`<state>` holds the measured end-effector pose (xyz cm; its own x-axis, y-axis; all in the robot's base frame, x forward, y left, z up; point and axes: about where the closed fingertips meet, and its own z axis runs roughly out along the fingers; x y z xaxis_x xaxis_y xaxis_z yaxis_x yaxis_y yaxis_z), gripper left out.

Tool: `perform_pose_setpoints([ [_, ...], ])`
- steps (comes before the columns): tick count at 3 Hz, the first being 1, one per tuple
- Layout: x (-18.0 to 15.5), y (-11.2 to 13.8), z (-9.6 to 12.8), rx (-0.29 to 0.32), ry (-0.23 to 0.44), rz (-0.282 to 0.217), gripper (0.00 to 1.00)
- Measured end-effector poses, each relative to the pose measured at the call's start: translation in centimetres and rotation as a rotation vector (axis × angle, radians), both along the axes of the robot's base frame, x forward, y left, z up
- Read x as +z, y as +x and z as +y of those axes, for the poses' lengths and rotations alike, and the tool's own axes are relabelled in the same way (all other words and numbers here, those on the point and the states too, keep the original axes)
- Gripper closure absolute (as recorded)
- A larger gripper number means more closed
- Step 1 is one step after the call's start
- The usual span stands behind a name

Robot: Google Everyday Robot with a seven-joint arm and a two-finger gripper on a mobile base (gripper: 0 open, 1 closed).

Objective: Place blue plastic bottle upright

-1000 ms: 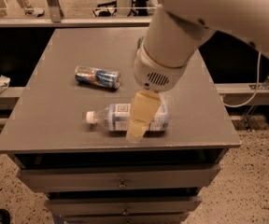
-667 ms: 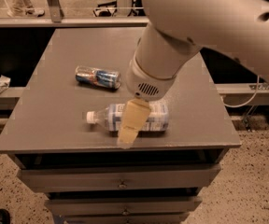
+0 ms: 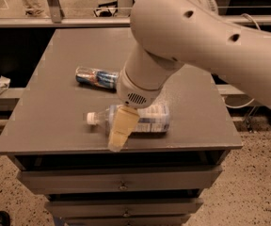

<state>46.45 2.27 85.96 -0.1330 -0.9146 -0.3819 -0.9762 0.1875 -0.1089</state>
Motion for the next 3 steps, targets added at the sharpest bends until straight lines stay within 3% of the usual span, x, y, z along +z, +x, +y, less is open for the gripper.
perform_pose_setpoints([
  [1, -0.72, 0.06, 0.75, 0.021, -0.015, -0.005, 0.05],
  [2, -1.35, 0.23, 1.22, 0.038, -0.057, -0.013, 0.23],
  [3, -1.42, 0.78, 1.15, 0.045, -0.096, -0.031, 0.54],
])
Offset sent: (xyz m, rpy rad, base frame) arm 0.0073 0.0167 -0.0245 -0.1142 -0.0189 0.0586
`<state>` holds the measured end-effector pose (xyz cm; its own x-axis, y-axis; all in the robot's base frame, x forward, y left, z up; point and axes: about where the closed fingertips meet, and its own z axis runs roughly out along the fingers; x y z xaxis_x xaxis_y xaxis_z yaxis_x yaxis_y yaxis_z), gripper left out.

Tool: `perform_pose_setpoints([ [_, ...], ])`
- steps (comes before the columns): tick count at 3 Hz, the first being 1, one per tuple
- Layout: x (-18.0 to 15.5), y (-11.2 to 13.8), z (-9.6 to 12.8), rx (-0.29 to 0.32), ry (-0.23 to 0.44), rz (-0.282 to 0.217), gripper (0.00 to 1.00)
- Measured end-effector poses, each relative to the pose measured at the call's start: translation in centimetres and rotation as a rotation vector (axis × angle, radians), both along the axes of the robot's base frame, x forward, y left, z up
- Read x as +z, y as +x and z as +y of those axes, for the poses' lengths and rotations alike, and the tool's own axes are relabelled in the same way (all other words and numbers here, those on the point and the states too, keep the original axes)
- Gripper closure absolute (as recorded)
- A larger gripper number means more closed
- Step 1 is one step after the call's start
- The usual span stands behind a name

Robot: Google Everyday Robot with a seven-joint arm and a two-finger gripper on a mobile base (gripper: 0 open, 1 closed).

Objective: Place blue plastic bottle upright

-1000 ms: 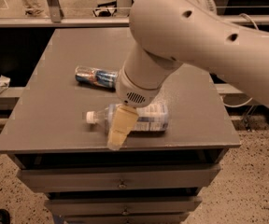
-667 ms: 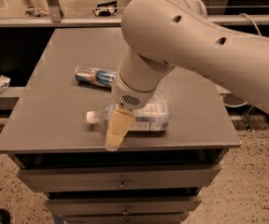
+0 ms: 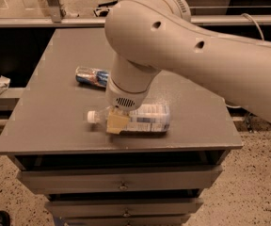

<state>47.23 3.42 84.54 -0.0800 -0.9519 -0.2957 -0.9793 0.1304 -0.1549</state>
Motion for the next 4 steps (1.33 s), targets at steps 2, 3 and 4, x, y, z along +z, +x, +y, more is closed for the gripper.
perform_pose_setpoints([
  [2, 3.1, 2.8, -1.9, 0.005, 0.096, -0.013, 1.00],
  [3, 7.1, 5.5, -3.1, 0.032, 0.272, -0.034, 1.00],
  [4, 11.8, 6.9, -4.2, 0.075, 0.499, -0.062, 1.00],
])
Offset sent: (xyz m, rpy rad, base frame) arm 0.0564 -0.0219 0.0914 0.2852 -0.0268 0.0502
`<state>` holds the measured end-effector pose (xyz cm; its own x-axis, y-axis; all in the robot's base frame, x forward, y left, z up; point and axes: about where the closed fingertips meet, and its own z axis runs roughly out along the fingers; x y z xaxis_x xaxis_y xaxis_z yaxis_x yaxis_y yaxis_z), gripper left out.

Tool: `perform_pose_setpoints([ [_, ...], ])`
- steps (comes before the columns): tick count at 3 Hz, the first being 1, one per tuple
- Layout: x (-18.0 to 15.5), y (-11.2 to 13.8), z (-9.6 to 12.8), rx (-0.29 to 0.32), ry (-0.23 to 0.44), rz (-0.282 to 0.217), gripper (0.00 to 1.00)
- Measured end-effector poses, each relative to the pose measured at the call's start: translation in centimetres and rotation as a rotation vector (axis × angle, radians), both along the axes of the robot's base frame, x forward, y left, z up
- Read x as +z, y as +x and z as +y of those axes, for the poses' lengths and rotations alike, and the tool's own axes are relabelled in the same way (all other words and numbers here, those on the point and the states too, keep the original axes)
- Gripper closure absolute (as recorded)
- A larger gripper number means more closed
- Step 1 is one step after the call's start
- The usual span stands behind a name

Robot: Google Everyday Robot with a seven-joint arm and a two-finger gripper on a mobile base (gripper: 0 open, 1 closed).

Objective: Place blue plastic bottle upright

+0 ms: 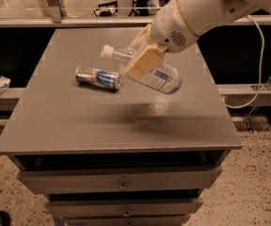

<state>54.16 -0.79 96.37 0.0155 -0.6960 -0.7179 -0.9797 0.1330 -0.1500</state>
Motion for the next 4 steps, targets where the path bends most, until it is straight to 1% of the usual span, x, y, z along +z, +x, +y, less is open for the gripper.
perform_pose_setpoints([
  [1, 2.7, 0.3, -0.8, 0.031, 0.253, 0.018, 1.00],
  [2, 5.1, -0.5, -1.8, 0.042, 0.582, 0.067, 1.00],
  [3, 6.0, -0.6, -2.9, 0.042, 0.774, 0.090, 1.00],
  [4, 5.4, -1.3, -3.8, 0.031, 0.906, 0.070, 1.00],
])
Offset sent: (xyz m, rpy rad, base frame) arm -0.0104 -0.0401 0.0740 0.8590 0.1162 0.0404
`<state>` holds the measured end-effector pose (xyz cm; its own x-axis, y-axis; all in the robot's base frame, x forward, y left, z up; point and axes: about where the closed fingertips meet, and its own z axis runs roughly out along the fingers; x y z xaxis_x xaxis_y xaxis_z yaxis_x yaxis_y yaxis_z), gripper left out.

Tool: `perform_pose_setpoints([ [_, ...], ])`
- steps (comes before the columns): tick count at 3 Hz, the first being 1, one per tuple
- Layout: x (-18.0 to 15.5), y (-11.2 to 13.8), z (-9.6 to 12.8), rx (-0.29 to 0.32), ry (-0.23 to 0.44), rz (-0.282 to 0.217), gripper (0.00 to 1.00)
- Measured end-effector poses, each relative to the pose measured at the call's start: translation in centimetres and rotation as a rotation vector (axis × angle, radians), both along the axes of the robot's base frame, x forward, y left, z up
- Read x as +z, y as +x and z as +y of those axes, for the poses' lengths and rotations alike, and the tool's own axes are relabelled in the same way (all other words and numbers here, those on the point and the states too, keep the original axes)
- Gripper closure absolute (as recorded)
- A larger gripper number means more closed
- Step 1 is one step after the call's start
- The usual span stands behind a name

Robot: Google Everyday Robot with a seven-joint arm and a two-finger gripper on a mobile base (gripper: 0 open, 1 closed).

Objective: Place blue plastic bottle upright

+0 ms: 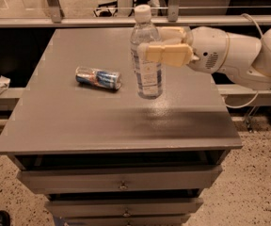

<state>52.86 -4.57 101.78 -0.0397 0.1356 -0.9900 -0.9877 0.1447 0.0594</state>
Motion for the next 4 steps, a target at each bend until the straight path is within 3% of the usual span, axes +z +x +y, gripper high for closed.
perform_pose_setpoints([
  [3, -5.3, -0.3, 0.1, -0.019, 0.106, 0.037, 0.97],
  [4, -6.1, -0.4, 0.1, -0.013, 0.112, 0.040, 0.75],
])
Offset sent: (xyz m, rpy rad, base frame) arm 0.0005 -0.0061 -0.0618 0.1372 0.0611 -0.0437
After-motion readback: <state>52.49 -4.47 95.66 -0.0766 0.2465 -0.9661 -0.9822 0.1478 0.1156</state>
